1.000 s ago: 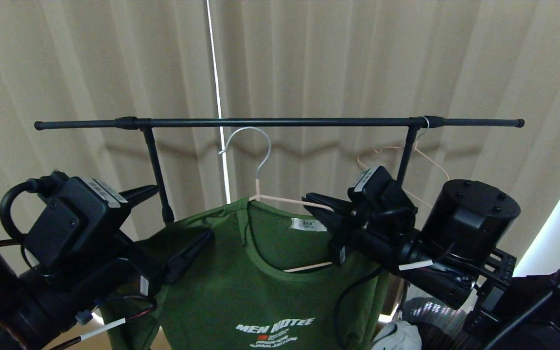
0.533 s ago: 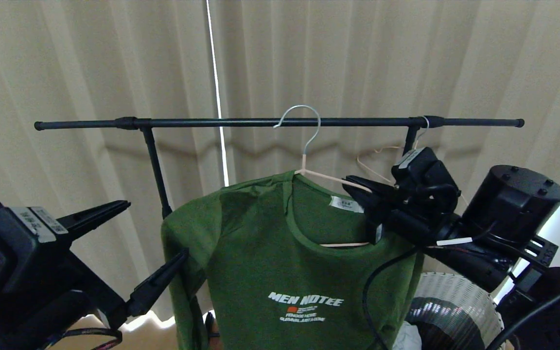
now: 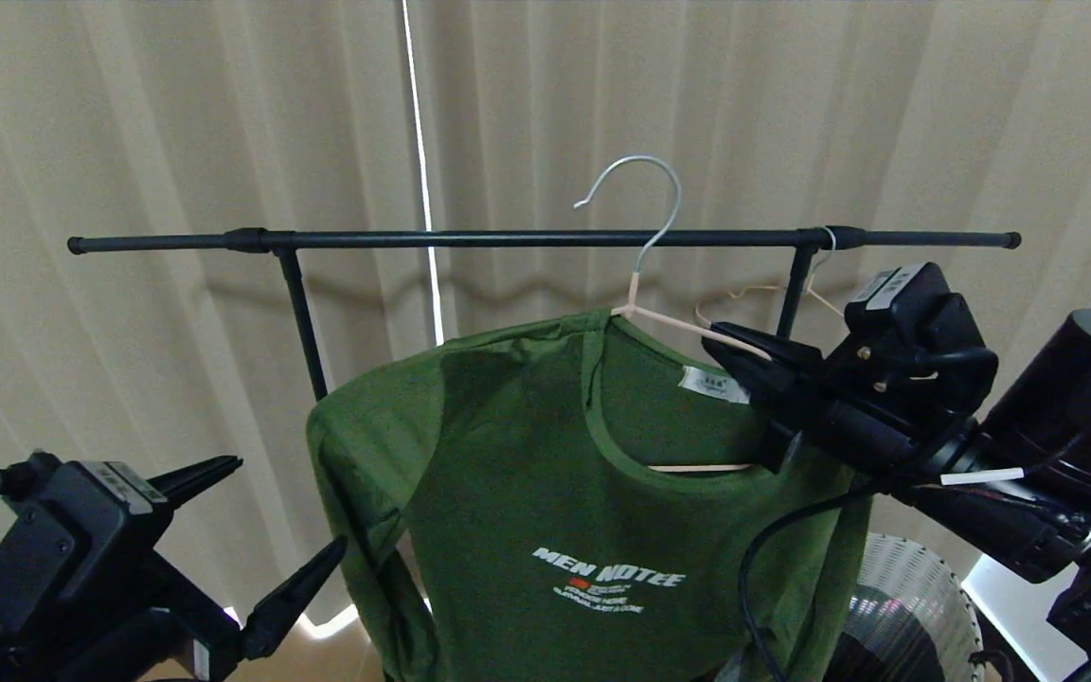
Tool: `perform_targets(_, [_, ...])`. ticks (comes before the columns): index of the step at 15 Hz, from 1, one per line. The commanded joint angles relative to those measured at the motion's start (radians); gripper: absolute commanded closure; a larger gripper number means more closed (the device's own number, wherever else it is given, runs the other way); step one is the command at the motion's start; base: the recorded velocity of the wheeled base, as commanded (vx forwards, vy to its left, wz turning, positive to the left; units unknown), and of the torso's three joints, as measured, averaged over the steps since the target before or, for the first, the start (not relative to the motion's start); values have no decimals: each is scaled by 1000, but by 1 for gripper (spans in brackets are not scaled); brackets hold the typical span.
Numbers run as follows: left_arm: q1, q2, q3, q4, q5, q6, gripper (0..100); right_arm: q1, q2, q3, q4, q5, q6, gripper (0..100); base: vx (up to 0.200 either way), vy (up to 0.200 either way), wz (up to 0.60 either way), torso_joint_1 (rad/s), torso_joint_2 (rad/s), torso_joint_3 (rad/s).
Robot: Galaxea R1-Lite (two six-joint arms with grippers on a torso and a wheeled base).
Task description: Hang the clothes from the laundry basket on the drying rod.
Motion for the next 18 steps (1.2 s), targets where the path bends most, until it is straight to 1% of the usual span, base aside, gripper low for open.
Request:
perform_targets(1, [24,72,-24,-2,-11,-25,0,2,-26,6,-1,17,0,100,0,0,0,0,0,0])
perform_targets(3, [24,73,-38,-2,-38,-29,0,6,-30,19,0,20,0,100,0,0,0,0,0,0])
perform_targets(4, [24,73,-43,-2,-48,-25,100,6,-30,24,-1,20,0,100,0,0,0,0,0,0])
perform_targets(7, [30,76,-52,-2,-49,-26,100,6,-29,22,0,19,-2,100,0,0,0,0,0,0])
perform_targets(10, [129,75,-46,0,-49,-19,100,-43,-24,22,0,5,-5,100,0,0,0,0,0,0])
perform_targets(12, [195,76,-41,0,-49,-19,100,-58,-27,19,4,-12,-6,100,0,0,0,0,0,0])
perform_targets(15, [203,70,-26,0,-49,-19,100,-61,-26,22,4,-21,-6,100,0,0,0,0,0,0])
perform_targets(16, [202,72,-29,0,-49,-19,0,-61,-26,22,4,-20,-6,100,0,0,0,0,0,0])
perform_targets(18, [200,68,-37,-2,-49,-20,0,-61,-26,22,8,-21,-6,100,0,0,0,0,0,0])
